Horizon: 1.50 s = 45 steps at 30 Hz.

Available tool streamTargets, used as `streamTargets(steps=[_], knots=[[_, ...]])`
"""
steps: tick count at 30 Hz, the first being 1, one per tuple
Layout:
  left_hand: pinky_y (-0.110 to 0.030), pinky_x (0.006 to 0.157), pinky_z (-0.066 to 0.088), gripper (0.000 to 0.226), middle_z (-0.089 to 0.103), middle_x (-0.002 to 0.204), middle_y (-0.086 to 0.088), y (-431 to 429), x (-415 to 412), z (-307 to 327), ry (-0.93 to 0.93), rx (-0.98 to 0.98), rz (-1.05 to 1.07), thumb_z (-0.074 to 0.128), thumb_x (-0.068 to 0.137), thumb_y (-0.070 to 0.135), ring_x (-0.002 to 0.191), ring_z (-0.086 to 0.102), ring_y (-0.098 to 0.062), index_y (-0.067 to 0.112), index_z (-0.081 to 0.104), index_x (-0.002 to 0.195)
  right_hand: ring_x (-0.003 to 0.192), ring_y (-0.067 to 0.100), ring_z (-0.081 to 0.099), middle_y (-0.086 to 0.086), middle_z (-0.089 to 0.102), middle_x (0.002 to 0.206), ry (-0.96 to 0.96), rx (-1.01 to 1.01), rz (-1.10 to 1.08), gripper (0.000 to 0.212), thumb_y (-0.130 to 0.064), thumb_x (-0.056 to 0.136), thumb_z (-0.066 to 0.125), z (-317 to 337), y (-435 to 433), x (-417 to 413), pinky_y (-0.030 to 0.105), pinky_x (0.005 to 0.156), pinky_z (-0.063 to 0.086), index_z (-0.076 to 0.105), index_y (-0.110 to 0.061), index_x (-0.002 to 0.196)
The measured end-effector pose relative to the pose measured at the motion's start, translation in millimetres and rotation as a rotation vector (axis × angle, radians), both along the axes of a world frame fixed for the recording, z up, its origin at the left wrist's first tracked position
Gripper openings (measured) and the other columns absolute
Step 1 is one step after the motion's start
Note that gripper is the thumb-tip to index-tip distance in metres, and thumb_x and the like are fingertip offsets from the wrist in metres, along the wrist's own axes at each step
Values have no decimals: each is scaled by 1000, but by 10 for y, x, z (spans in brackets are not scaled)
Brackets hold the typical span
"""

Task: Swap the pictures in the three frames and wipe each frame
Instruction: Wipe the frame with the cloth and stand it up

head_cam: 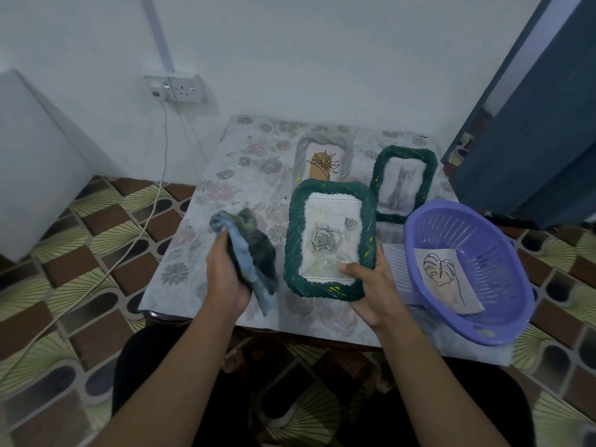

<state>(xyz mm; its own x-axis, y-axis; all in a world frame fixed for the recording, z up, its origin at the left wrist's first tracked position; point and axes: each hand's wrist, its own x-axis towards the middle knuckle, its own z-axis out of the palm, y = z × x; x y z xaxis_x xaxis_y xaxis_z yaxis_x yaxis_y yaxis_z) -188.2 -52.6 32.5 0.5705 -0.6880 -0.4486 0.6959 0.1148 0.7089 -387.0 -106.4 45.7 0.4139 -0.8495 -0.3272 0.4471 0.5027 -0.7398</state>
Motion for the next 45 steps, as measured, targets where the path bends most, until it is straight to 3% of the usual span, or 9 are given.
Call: streamTargets(steps=[4, 11, 17, 20, 25, 28, 34, 38, 45], knots=[[-36, 79, 54, 27, 68, 95, 1, -47, -51, -10, -115, -14, -65, 50, 98, 42, 89, 66, -17, 19, 62, 105, 93, 28, 71, 3, 75, 102, 67, -59, -1, 66, 26, 84, 48, -1, 7, 9, 53, 77, 57, 57, -30, 118], [-31, 85, 58, 32, 69, 115, 0, -46, -201, 11, -240, -101, 18, 45, 103, 31, 103, 68, -15, 19, 52, 132, 93, 28, 71, 5, 75, 104, 43, -104, 28, 66, 27, 84, 45, 24, 8, 15, 50, 75, 58, 59, -28, 117], [-15, 70, 51, 21, 64, 95, 6, 21, -232, 14, -946, 229, 231, 65, 93, 19, 80, 62, 1, 22, 55, 111, 97, 30, 70, 6, 74, 106, 28, -77, 17, 66, 27, 84, 46, -18, -8, 15, 52, 77, 58, 58, -28, 118], [-6, 63, 40, 30, 57, 98, -4, 58, -312, -48, -1358, 181, 63, 65, 88, 10, 72, 51, -2, 12, 65, 118, 94, 30, 70, 4, 75, 101, 51, -82, -3, 65, 26, 84, 47, -15, -20, 44, 56, 82, 55, 60, -31, 112], [-10, 53, 34, 45, 54, 102, -3, 158, -524, -231, -1727, 188, -240, 52, 84, 43, 69, 49, -7, 16, 65, 119, 86, 24, 71, 5, 74, 100, 79, -178, -31, 64, 29, 84, 44, 70, -56, 125, 47, 69, 60, 57, -23, 120], [-4, 53, 24, 30, 57, 91, 1, 174, -563, -308, -1823, 147, -205, 57, 91, 39, 63, 43, -3, 15, 65, 106, 82, 19, 72, -3, 76, 90, 103, -184, -24, 61, 28, 84, 44, 108, -54, 138, 48, 70, 60, 58, -23, 114], [-21, 42, 31, 37, 61, 75, 2, -102, -392, -210, -2014, 174, -83, 41, 103, 35, 53, 53, -14, 13, 67, 87, 98, 34, 67, 13, 71, 110, 127, -95, 0, 61, 26, 82, 50, -38, 29, 168, 59, 88, 53, 59, -19, 122], [-22, 44, 34, 12, 62, 73, -4, -337, -223, 9, -1934, 279, -45, 62, 92, 21, 52, 56, -23, 11, 64, 86, 95, 31, 70, 13, 71, 111, 69, -96, 75, 62, 26, 83, 48, -74, 137, 201, 50, 80, 57, 57, -18, 126], [-21, 44, 28, 26, 60, 67, -2, -186, -423, -80, -1929, 180, -182, 52, 94, 33, 46, 44, -15, 14, 62, 81, 85, 26, 72, 10, 74, 99, 76, -92, -20, 60, 28, 82, 44, -72, 8, 201, 40, 68, 60, 60, -18, 118]])
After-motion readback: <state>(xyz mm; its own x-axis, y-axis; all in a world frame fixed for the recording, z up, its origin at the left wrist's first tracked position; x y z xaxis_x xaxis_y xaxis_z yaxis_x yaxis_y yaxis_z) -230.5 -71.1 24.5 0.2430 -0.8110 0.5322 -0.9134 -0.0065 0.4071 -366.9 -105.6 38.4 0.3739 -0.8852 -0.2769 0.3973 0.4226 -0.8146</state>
